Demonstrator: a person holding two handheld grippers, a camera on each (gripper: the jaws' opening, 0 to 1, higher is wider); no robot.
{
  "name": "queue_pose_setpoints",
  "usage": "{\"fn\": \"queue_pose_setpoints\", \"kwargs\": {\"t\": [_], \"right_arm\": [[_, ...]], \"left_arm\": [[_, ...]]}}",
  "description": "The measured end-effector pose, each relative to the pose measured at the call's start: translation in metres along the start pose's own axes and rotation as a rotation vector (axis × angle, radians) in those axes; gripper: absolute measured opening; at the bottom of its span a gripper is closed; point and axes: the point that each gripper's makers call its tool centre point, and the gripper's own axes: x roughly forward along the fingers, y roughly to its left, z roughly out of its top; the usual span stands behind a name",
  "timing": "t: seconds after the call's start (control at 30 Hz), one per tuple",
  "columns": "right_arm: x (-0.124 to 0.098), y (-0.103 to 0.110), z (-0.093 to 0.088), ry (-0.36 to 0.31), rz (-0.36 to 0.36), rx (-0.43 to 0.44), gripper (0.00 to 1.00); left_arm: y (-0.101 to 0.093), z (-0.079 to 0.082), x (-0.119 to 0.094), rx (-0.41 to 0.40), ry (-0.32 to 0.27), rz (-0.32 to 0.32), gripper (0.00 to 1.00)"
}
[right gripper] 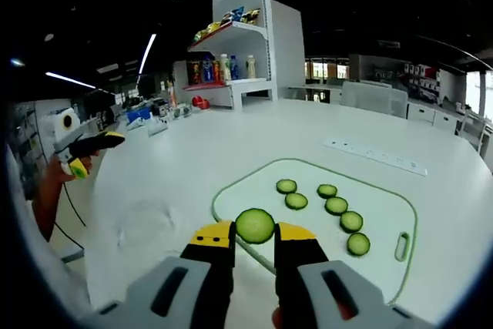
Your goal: Open the petri dish lid, add cucumber slices into the petri dish, and close the lid
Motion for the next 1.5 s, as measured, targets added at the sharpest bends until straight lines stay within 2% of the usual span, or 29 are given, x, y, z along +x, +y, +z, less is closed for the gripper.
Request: {"fn": "queue_pose_setpoints", "kwargs": {"t": [0.17, 0.4, 0.8, 1.03, 1.23, 1.5], "right_arm": [[-0.013, 0.012, 0.003, -0.017, 0.01, -0.011, 0.2], [-0.026, 0.027, -0.004, -0.022, 0.027, -0.019, 0.2], [-0.031, 0.05, -0.021, -0.002, 0.056, -0.022, 0.2], [-0.036, 0.06, -0.022, -0.006, 0.067, -0.031, 0.2], [-0.042, 0.057, -0.025, -0.008, 0.048, -0.022, 0.2], [-0.042, 0.063, -0.027, 0.0, 0.061, -0.029, 0.2]], "left_arm": [[-0.002, 0.003, 0.004, 0.003, -0.007, -0.008, 0.64], [-0.007, 0.002, 0.005, 0.005, -0.004, -0.02, 0.64], [-0.008, 0.002, 0.007, 0.0, -0.012, -0.027, 0.64], [-0.008, 0.002, 0.008, -0.002, -0.014, -0.033, 0.64], [-0.009, 0.0, 0.01, -0.009, -0.016, -0.036, 0.64], [-0.01, -0.001, 0.012, -0.007, -0.011, -0.044, 0.64]]}}
